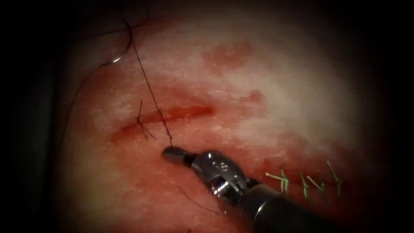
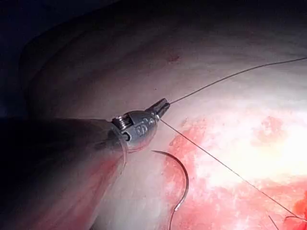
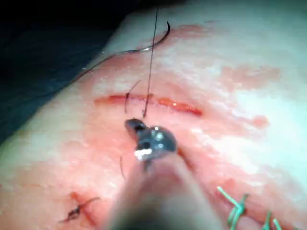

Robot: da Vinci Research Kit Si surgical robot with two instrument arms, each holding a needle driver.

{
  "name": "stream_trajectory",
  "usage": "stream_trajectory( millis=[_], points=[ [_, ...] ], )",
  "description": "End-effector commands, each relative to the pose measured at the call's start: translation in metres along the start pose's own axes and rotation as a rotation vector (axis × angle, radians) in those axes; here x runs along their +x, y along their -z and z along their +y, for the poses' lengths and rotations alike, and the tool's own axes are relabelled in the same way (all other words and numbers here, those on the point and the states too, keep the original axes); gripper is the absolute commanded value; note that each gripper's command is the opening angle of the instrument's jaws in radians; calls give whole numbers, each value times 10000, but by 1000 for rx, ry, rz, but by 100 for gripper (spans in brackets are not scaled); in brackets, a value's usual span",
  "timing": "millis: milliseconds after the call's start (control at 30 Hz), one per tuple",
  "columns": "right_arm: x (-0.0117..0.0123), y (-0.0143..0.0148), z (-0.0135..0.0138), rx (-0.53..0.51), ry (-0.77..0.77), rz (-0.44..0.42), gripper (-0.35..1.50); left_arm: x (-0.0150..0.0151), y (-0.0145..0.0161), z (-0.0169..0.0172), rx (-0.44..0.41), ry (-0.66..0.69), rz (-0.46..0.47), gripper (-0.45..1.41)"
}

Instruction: Wound Closure

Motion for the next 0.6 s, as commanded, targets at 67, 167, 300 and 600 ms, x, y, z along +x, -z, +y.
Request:
stream_trajectory(
  millis=[67,167,300,600],
  points=[
    [-3,-6,-5,6,1,2,-35,-8,-8,-6,1,-5,-15,-45],
    [-9,0,-10,12,6,2,-35,-17,-8,-14,6,-5,-28,-45],
    [-16,11,-15,16,12,5,-35,-28,-6,-21,15,-5,-43,-45],
    [-23,17,-18,20,17,9,-35,-41,-13,-28,25,-34,-66,-45]
  ],
)
